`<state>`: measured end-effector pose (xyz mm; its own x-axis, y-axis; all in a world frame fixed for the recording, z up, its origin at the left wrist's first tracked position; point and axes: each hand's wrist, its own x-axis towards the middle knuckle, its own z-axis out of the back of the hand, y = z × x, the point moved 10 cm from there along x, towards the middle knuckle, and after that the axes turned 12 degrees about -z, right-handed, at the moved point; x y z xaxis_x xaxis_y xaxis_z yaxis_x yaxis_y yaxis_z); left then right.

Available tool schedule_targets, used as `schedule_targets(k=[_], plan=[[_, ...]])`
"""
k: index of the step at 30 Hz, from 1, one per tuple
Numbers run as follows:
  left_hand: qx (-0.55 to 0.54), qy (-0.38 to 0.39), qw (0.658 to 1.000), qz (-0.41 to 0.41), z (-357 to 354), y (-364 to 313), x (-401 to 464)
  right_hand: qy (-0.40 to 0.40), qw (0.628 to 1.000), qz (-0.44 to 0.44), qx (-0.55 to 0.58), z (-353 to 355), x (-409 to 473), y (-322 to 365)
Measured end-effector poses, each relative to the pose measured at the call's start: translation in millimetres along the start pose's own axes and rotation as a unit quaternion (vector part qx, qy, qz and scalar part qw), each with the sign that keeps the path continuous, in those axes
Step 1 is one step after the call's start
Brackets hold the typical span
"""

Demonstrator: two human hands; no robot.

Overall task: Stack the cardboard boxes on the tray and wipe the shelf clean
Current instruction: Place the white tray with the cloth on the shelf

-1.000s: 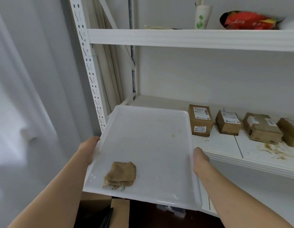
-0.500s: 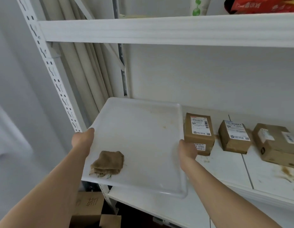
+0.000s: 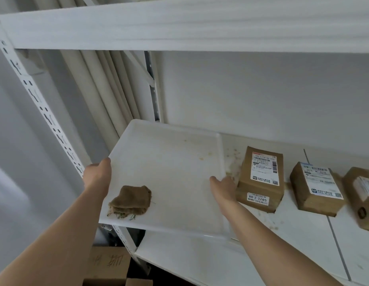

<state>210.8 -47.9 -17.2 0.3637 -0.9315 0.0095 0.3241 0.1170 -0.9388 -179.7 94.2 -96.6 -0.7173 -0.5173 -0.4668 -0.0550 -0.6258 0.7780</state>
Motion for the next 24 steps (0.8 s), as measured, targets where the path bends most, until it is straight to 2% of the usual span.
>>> schedule_targets(k=[10,16,20,24], plan=[[-0.011,0.078,0.997,0.022,-80,-4,55,-0.055,0.995,-0.064,0.051,-8,59,2],[-0.027,0.132,0.990,0.039,-114,4,87,-0.078,0.991,-0.107,0.034,-13,77,5],[-0.010,0.147,0.987,0.071,-124,19,95,-0.108,0.986,-0.124,0.040,-14,92,2],[0.009,0.130,0.989,0.069,-126,28,98,-0.120,0.983,-0.138,0.018,-13,90,3]])
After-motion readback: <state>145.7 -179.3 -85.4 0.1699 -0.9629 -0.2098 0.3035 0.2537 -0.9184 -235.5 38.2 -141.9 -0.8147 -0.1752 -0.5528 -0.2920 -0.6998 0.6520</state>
